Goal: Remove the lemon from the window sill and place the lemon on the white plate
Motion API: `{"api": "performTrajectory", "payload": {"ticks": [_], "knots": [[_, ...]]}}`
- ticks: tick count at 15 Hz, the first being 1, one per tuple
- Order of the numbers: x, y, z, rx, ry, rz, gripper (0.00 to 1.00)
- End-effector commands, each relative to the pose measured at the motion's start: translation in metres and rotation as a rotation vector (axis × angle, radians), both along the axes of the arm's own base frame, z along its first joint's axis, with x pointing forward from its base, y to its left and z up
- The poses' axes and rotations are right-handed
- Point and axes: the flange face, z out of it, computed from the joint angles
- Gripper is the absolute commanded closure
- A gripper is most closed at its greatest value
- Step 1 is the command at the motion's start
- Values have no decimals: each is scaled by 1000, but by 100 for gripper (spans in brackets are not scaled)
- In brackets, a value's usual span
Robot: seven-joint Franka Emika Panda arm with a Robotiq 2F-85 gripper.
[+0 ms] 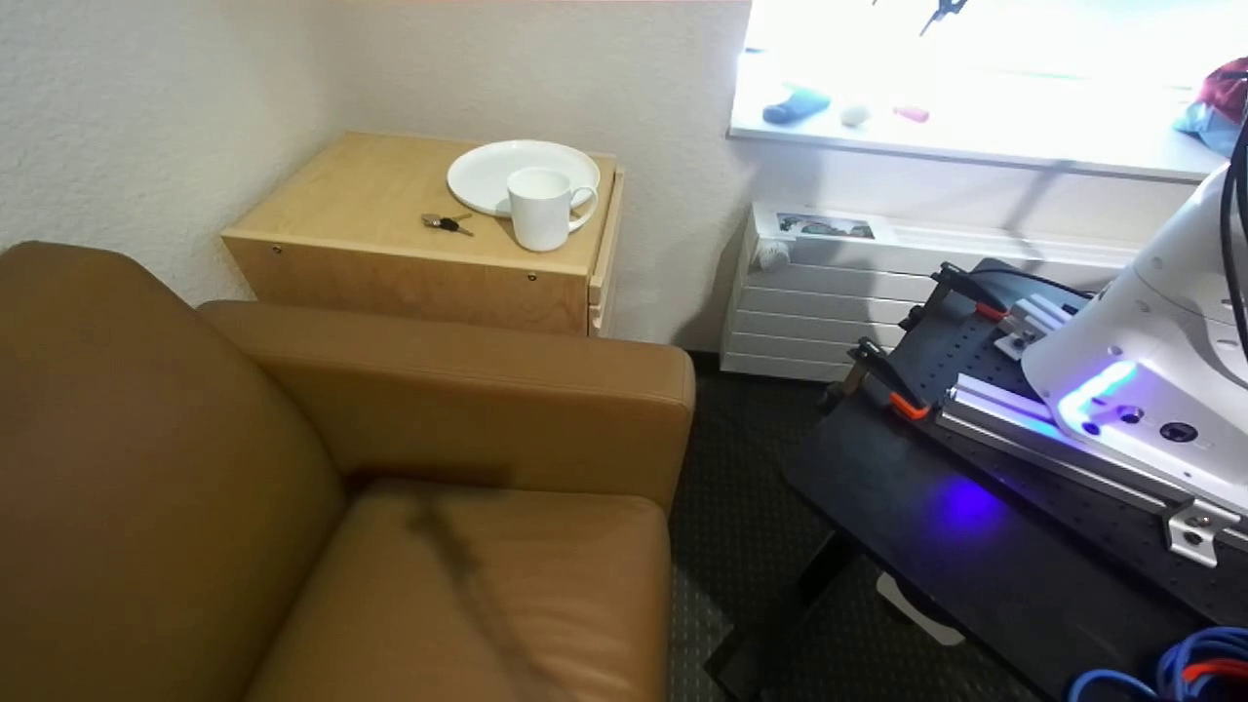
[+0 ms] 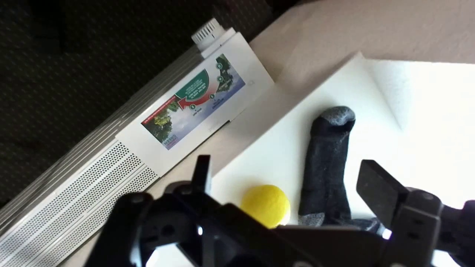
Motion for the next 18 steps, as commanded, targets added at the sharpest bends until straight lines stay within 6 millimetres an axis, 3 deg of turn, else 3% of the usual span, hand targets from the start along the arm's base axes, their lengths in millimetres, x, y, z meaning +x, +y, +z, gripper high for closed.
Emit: {"api": "performTrajectory", "payload": {"ticks": [1,6,8,9,11,13,18], "knots": [[33,-8,-50,-84,-32,-178,0],[58,-44,-105,-188,-42,-440,0],[57,-52,-98,-148,8,-558,0],[51,-44,-108,-161,-19,-478,0],[55,-51,-106,-157,-7,-537,0],[63,-48,-118,-194,23,-519,0],[92,-80,-158,-204,72,-668,0]]}}
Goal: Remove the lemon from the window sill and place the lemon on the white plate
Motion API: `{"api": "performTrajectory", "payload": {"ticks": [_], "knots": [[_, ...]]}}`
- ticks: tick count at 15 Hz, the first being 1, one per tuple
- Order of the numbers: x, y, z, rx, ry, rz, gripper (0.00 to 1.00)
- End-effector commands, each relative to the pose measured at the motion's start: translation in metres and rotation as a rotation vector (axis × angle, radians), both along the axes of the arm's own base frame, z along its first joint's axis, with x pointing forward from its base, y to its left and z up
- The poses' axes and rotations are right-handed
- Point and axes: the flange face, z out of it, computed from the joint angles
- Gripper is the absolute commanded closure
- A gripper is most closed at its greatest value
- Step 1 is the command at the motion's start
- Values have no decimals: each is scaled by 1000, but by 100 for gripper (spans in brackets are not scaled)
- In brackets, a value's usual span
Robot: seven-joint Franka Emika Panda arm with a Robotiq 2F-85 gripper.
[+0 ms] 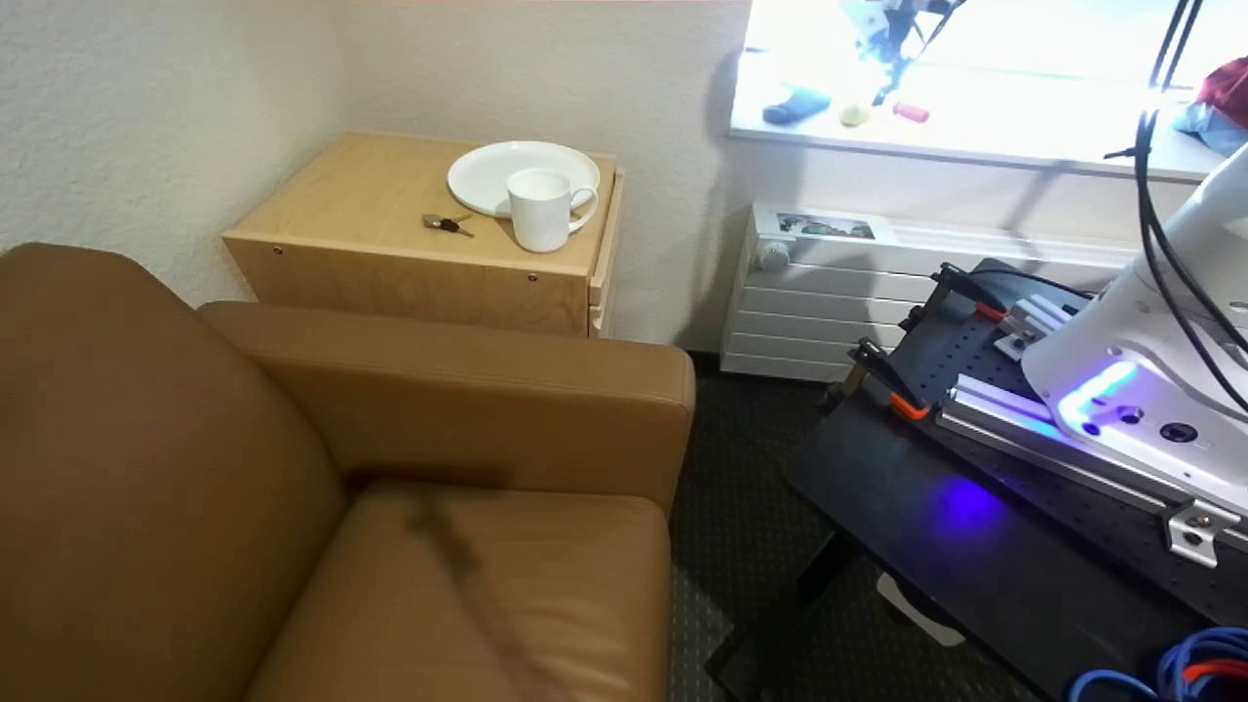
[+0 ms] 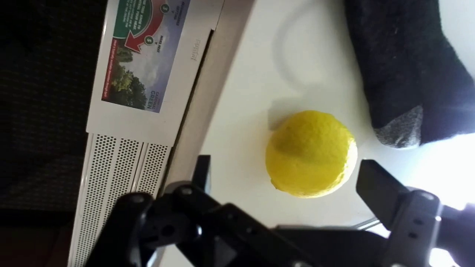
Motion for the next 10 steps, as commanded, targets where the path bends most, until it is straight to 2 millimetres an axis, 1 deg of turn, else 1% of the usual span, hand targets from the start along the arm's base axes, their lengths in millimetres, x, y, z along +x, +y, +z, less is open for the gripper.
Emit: {"api": "performTrajectory", "payload": {"ticks": [1,4,6,7,10], "knots": [[25,-29,-24,-15,-10,-131,0],[41,-38,-38,9,-52,-201,0],[50,-43,-46,14,-49,-233,0],[39,-34,-40,-10,-45,-196,0],[42,-35,-42,-14,-44,-197,0]]}}
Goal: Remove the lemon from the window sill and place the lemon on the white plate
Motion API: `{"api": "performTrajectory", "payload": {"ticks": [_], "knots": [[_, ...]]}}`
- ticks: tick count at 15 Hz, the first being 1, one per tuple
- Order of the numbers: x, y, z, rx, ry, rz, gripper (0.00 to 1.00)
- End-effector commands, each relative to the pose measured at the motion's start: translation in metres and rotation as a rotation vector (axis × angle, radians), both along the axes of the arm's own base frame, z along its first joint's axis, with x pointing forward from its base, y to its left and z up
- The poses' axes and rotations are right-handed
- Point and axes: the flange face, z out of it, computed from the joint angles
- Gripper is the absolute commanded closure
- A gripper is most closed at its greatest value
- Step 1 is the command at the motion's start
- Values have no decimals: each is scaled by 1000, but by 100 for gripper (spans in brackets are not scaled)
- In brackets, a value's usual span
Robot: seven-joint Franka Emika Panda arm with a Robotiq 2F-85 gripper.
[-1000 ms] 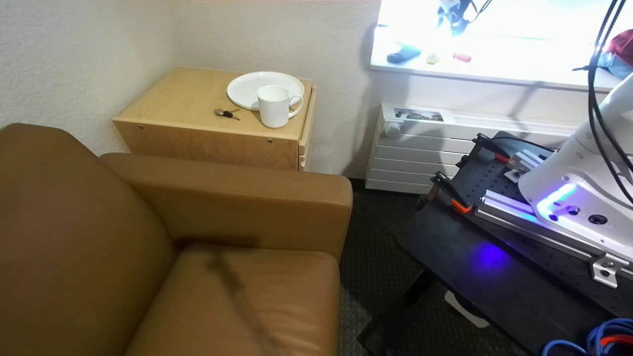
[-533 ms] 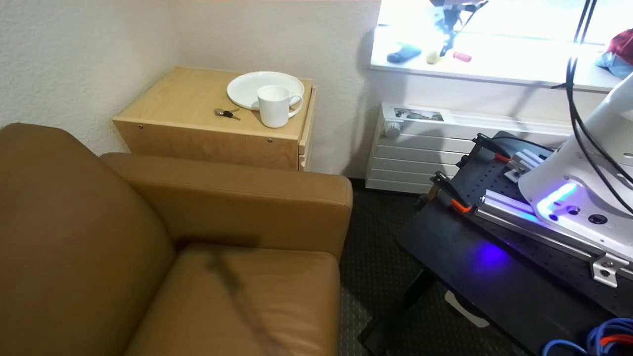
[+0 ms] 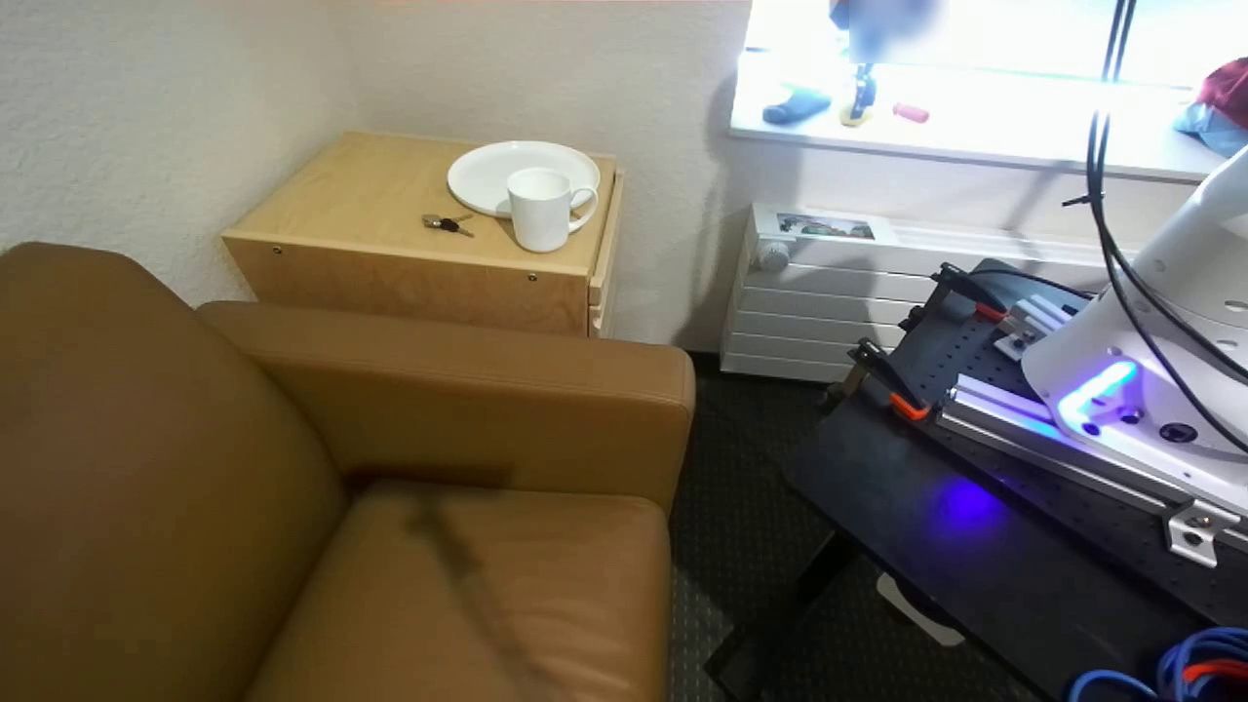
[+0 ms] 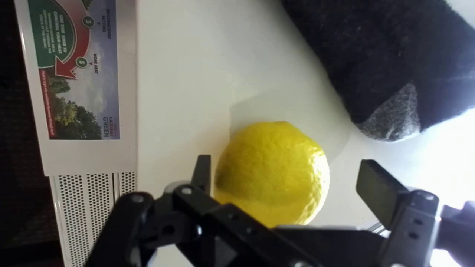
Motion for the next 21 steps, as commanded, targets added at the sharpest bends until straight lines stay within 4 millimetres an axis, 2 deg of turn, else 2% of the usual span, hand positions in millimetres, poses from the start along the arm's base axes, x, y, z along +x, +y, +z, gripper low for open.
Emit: {"api": "performTrajectory", "payload": {"ticks": [1,6,7,8,11,12,15,17,18,21], "knots": [[-1,-3,-3,3,12,-11,0],[-6,-7,-20,0,36,-40,0],[-8,-6,-24,2,32,-44,25],[-8,-6,-25,1,31,-41,26],[-6,-5,-26,3,30,-35,48],[-6,-5,-25,2,30,-35,52],[-7,-4,-23,24,32,-32,52],[-10,6,-6,95,26,24,52],[-14,17,8,120,12,96,52],[-30,44,30,144,6,253,52]]}}
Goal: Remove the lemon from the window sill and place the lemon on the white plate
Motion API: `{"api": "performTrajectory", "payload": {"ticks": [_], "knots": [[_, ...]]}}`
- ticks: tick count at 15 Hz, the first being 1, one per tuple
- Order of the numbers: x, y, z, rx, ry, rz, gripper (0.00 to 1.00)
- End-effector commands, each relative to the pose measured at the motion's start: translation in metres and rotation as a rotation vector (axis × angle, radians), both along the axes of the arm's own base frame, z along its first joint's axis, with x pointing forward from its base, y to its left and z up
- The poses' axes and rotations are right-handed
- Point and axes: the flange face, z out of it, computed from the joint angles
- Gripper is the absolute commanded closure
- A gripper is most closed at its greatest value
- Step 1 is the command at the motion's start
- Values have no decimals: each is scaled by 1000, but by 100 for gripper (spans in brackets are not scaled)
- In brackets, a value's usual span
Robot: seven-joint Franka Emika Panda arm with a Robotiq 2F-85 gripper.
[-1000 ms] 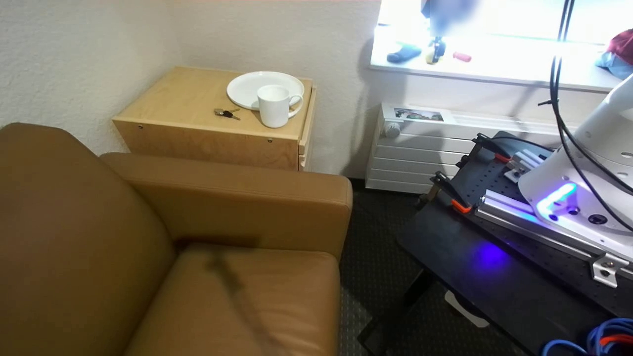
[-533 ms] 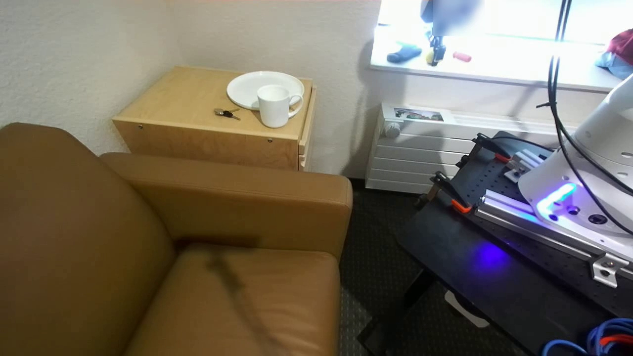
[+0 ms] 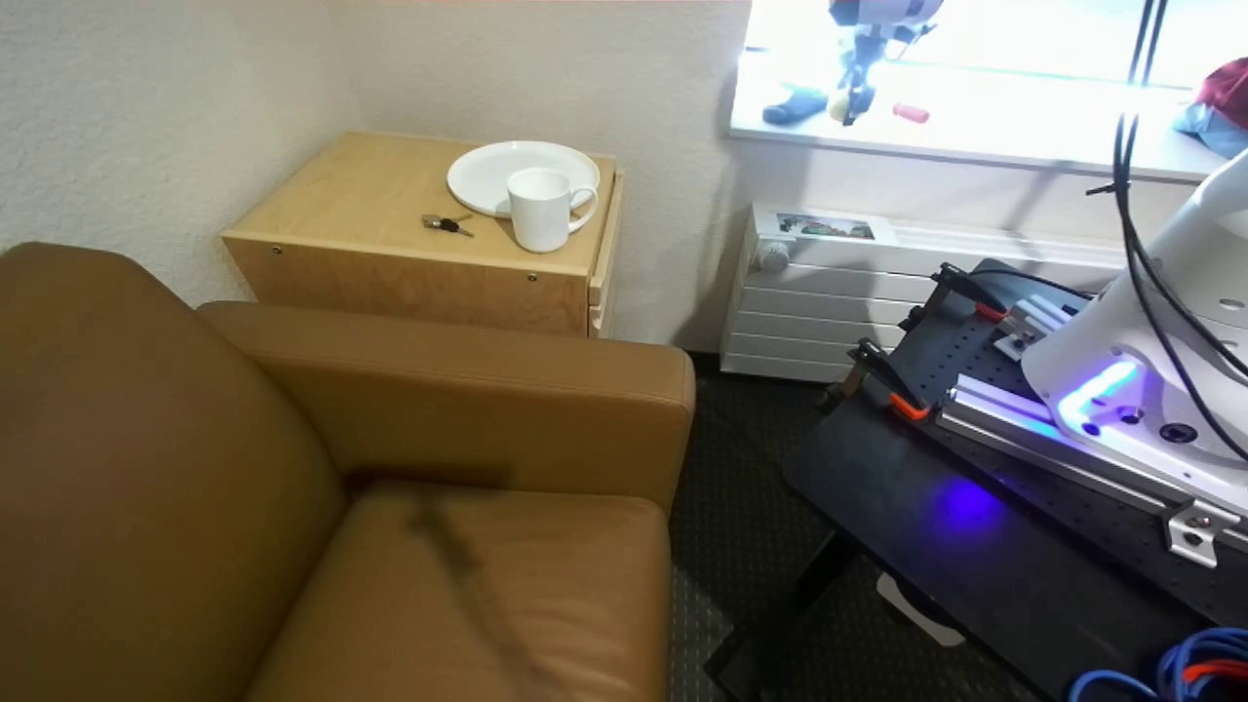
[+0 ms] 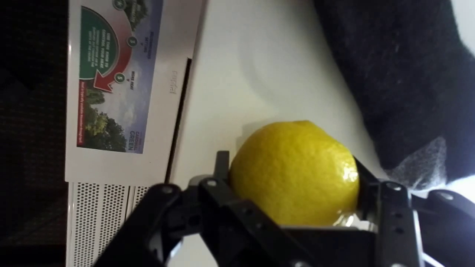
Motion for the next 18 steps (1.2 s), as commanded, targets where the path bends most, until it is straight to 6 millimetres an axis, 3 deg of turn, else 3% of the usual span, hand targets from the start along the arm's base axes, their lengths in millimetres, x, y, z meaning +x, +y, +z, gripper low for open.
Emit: {"api": "performTrajectory", "payload": {"ticks": [1,6,10,13,14,15,16,17,18], "knots": [[-32,37,45,68,-18,194,52],[-80,76,85,57,14,480,52],[-118,120,119,19,-20,692,52],[-139,152,158,37,-131,791,52],[-144,148,184,92,-202,752,52],[-149,139,197,135,-237,700,52],[-128,142,165,86,-157,719,52],[-131,141,181,88,-182,718,27],[-133,140,186,81,-189,716,27]]}}
